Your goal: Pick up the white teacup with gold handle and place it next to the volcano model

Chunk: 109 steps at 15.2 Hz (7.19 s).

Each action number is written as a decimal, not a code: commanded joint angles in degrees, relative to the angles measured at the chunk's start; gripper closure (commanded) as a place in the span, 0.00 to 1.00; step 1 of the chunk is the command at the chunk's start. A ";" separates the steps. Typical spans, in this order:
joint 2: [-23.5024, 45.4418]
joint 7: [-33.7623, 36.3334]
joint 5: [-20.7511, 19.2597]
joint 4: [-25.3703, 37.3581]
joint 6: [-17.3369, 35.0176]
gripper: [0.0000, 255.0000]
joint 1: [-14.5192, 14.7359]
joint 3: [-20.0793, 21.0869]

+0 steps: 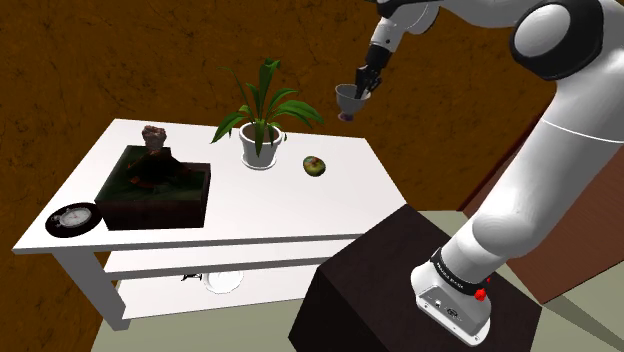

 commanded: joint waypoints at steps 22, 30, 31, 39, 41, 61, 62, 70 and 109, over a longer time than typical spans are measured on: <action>-1.54 28.68 1.95 -3.15 10.66 1.00 16.85 14.11; 4.49 38.38 1.64 4.34 12.27 1.00 22.37 18.23; 5.48 39.59 1.50 5.63 12.34 1.00 23.07 18.68; 7.43 39.74 1.79 3.71 16.47 1.00 24.01 19.25; 7.76 39.31 1.97 2.66 17.81 1.00 24.04 19.29; 13.41 34.88 4.27 -4.80 30.37 1.00 24.15 19.93; 13.80 34.65 4.41 -5.03 30.96 1.00 24.14 19.98; 17.19 32.77 5.56 -6.42 35.53 1.00 24.05 20.41; 34.82 25.63 9.80 -4.26 50.35 0.00 22.84 23.03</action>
